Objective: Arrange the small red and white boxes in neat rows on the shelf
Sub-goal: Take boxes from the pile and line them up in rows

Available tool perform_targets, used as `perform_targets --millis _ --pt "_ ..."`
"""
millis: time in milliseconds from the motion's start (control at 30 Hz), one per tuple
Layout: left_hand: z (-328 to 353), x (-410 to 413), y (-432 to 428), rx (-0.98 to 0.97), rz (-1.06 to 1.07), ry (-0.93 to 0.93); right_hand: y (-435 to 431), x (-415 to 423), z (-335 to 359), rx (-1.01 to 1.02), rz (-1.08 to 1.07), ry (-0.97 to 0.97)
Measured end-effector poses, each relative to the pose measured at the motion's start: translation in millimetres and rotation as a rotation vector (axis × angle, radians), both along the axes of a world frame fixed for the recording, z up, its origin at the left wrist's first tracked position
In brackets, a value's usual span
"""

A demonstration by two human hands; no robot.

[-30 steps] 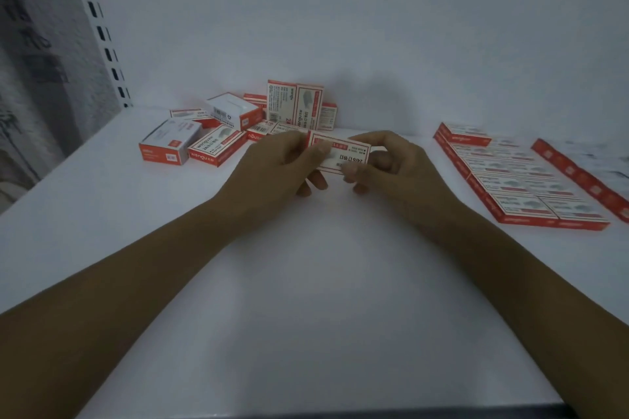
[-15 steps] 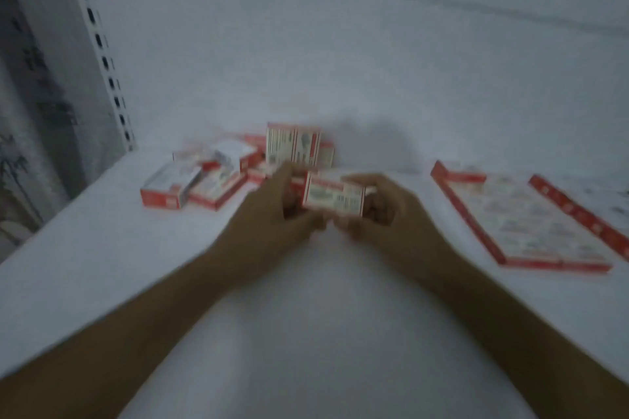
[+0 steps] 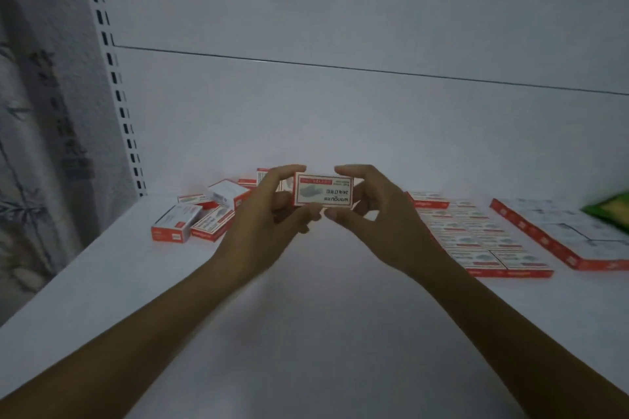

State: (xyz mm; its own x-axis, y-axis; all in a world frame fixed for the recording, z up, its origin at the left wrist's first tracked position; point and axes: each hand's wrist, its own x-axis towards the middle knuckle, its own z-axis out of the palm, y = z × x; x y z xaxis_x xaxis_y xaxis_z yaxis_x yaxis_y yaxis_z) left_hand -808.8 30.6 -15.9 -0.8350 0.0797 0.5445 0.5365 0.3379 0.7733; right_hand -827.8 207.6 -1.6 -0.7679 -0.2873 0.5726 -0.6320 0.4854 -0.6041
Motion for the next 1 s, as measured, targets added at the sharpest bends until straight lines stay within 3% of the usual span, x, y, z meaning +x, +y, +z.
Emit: perform_targets --millis 267,467,533,833,1000 --pt "18 13 38 0.056 0.001 -0.027 39 3 24 0.102 -0.026 0.143" --pt "25 3 92 0.607 -0.216 -0.375 86 -5 24 0.018 -0.048 0.175" --pt "24 -1 116 0.687 -0.284 -0.453 107 -10 23 0.012 -0.042 0.187" --pt "24 -21 231 0.681 -0.207 -0.438 217 -28 19 0.053 -0.017 0.127" --pt "16 -37 270 0.45 -0.089 -0.413 262 -48 10 0.124 -0.066 0.171"
